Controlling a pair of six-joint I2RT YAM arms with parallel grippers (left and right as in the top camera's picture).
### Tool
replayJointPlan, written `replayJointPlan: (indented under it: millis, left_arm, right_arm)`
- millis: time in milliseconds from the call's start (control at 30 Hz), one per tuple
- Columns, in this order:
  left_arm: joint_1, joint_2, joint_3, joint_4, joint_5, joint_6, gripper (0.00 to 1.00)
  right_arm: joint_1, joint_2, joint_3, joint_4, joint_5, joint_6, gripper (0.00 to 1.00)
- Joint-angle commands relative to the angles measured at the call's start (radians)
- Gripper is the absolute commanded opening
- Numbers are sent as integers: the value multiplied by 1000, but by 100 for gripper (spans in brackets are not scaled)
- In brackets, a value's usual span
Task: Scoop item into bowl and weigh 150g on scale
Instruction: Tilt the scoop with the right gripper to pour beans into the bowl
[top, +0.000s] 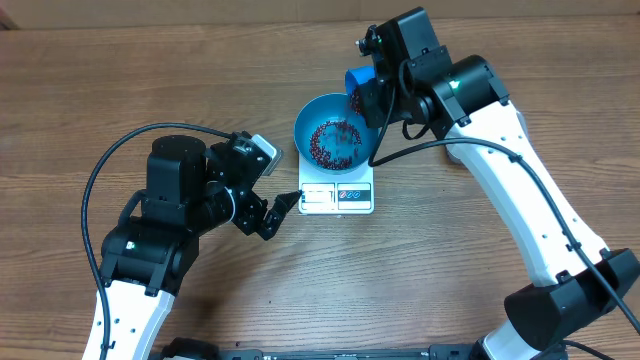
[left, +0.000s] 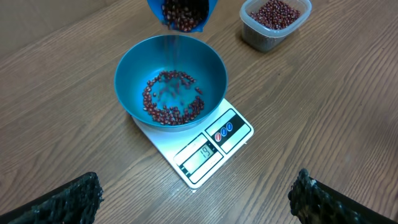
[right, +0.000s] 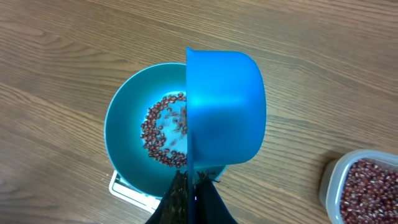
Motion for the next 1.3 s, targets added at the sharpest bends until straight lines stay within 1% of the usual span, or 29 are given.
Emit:
replayJointPlan:
  millis: [0,333,733,1267]
  left_arm:
    - [5,3,26,4,15,22,100]
    - [5,3,26,4,15,22,100]
    - [5,3,26,4,15,22,100]
    - [5,3,26,4,15,22,100]
  right_arm:
    - [14,-34,36,5,45,4,4]
    - [43,-34,36,1,84,4,4]
    - [124,-34,36,-23,248,-8,4]
    - [156,-34,36,-21,299,-27,4]
